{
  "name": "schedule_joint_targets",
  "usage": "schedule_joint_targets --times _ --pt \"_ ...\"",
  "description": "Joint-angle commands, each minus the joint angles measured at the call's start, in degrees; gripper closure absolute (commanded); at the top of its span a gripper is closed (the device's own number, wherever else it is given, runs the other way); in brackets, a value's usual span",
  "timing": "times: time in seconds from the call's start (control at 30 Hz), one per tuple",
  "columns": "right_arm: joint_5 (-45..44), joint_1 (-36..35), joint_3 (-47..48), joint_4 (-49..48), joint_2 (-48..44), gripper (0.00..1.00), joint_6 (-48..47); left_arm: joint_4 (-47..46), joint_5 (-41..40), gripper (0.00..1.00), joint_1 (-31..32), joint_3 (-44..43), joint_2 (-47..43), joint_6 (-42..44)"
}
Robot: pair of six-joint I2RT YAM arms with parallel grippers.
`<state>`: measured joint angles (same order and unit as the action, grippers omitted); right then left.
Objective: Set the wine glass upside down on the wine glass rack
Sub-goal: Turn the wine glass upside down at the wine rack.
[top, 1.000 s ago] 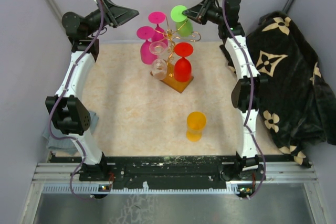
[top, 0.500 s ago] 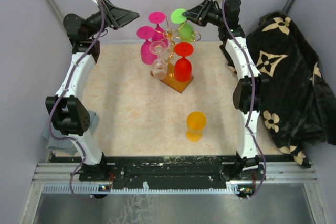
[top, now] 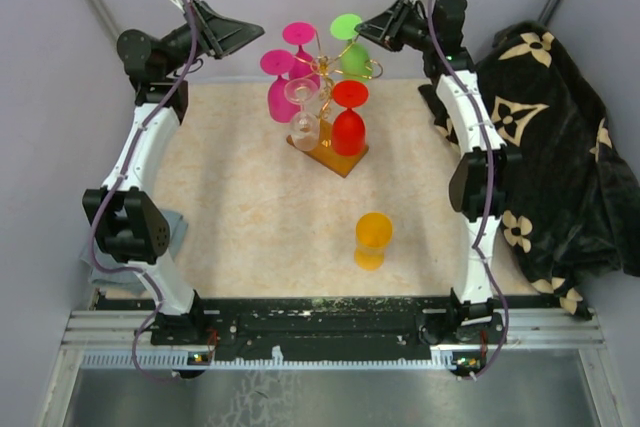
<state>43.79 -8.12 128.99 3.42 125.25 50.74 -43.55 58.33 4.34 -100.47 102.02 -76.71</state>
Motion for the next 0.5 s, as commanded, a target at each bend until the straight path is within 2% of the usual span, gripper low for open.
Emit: schedule_joint_targets --times 0.0,0.47 --pt "-2.4 1.1 -2.8 1.2 -5.0 0.69 -3.2 -1.9 -0.1 0.63 -0.3 0.9 -2.8 0.3" --pt "-5.6 3.1 -16.9 0.1 -16.0 0.68 -5.8 -5.0 0.0 0.62 -0.4 3.8 -3.7 -1.8"
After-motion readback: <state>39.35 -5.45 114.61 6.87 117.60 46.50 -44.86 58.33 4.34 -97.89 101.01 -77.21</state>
